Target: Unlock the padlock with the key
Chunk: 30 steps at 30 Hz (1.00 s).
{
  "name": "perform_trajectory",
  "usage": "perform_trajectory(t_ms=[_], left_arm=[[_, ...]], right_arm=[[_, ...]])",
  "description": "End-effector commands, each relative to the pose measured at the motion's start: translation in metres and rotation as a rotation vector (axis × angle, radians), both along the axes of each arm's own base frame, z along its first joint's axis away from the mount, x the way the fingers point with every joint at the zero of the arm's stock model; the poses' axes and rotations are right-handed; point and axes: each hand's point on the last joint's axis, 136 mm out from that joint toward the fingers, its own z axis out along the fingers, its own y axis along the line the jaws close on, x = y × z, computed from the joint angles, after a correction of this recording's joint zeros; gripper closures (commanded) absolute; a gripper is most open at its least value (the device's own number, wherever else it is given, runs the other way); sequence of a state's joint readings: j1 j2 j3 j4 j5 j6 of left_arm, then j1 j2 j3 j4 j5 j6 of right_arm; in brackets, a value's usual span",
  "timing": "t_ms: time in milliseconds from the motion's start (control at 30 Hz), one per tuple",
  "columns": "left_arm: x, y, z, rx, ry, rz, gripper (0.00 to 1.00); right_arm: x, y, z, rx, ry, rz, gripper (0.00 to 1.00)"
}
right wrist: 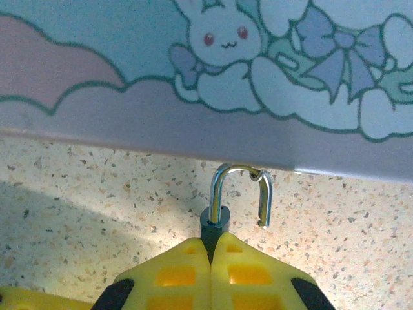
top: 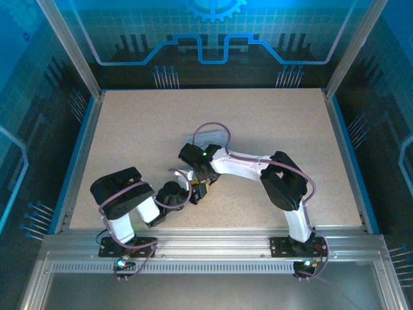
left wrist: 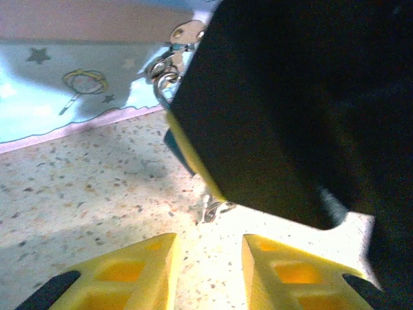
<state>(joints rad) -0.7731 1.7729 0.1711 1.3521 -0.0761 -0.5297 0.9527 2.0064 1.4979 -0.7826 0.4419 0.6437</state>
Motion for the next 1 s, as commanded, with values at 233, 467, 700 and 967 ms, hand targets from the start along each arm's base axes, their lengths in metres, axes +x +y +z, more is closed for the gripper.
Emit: perform_trajectory(t_ms=[233,467,700,967], left_arm=[[0.02,0.03,0.018,-0.119,0.028,0.052,0.66],[0.048,0.051,0.012,-0.16,0.127,0.102,0.67],[0.067,0.078,0.012,-0.141,0.168,0.194,0.67],[0.079,0.107,0.018,-0.143,0.198,0.267,0.66]], right_arm=[[-0.006,0.013,0.029,0.036,-0.013,0.363,1.0],[-0.006,0.025,0.031,0.011,-0.007,0.627,1.0],[-0.003,0.035,0.022,-0.006,-0.005,0.778,1.0],[0.008,0.037,0.021,-0.031,-0.054,0.826,1.0]])
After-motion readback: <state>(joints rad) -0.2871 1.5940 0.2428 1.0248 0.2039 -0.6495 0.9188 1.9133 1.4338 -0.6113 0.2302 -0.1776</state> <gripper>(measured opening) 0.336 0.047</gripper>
